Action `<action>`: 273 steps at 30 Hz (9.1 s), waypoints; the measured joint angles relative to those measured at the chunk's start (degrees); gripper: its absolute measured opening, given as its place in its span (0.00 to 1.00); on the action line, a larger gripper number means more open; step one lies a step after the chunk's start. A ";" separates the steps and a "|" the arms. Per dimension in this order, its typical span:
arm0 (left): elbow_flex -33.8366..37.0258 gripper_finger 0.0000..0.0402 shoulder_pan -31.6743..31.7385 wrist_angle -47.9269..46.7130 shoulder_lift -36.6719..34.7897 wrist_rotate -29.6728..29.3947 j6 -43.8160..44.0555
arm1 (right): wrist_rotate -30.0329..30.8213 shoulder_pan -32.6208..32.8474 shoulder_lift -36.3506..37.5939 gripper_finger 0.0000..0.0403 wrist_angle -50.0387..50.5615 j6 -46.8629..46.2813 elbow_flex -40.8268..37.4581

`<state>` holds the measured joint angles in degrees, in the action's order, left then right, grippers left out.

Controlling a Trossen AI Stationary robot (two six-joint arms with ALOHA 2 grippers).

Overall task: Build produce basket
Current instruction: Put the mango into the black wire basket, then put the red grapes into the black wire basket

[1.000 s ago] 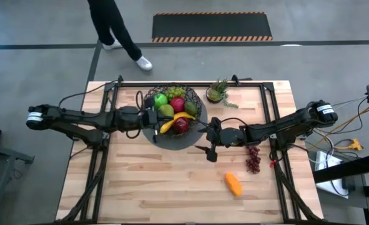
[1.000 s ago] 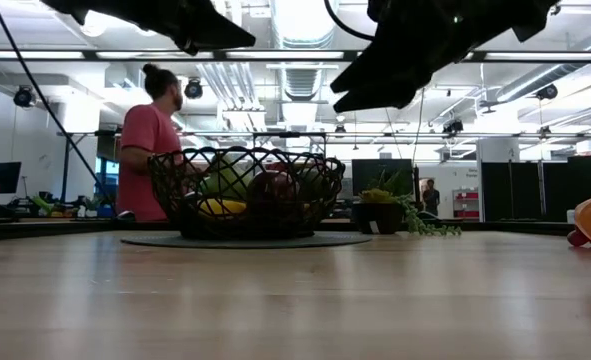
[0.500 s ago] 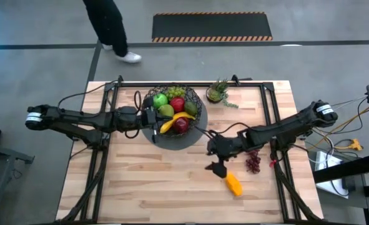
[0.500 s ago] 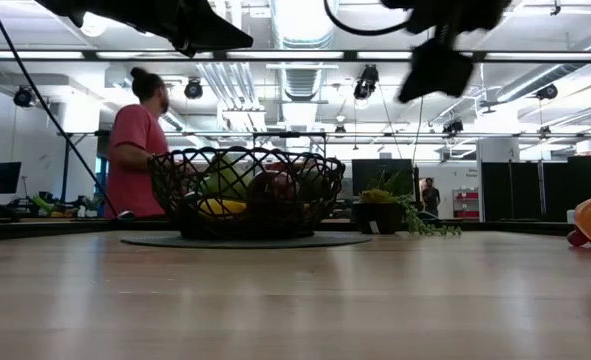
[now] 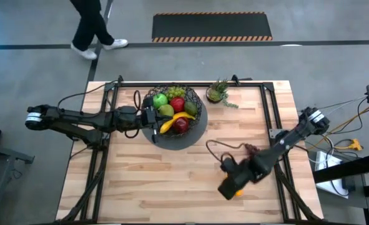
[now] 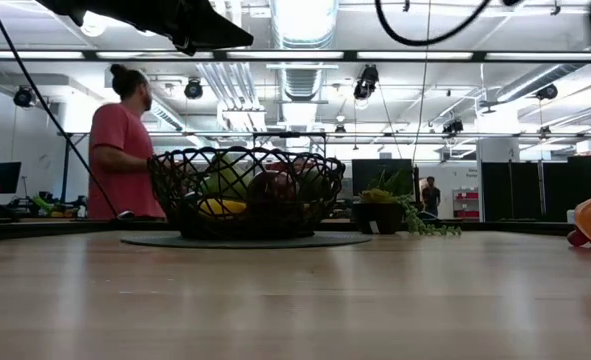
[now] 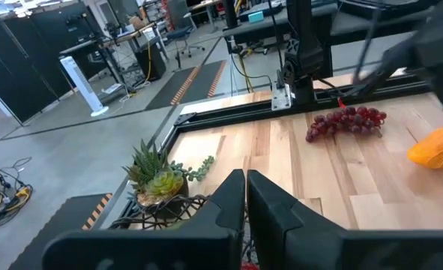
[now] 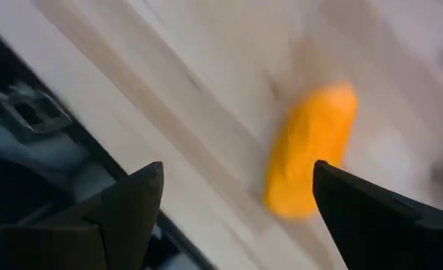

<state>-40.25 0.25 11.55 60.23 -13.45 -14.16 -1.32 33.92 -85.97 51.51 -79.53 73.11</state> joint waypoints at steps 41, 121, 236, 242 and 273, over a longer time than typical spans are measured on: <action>0.27 0.00 0.00 -0.07 -0.04 -0.04 -1.30 | -0.05 3.18 -25.28 0.69 12.72 3.91 10.00; 15.52 0.00 -3.80 7.85 -30.75 -0.44 -7.82 | 14.29 -38.92 -22.66 0.49 -98.03 83.92 -9.48; 16.28 0.00 -3.76 10.23 -27.63 -0.52 -9.22 | -9.10 -10.20 7.58 0.08 8.06 -11.30 -28.62; 16.26 0.00 -3.75 10.23 -27.63 -0.54 -9.24 | -8.78 -10.31 7.58 0.08 8.70 -10.38 -26.40; 16.33 0.00 -3.74 10.40 -27.74 -0.56 -9.22 | 48.28 -13.31 7.53 0.08 3.29 31.29 5.53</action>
<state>-23.92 -3.49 21.96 32.49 -14.01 -23.38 46.96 20.61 -78.43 54.80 -48.24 78.64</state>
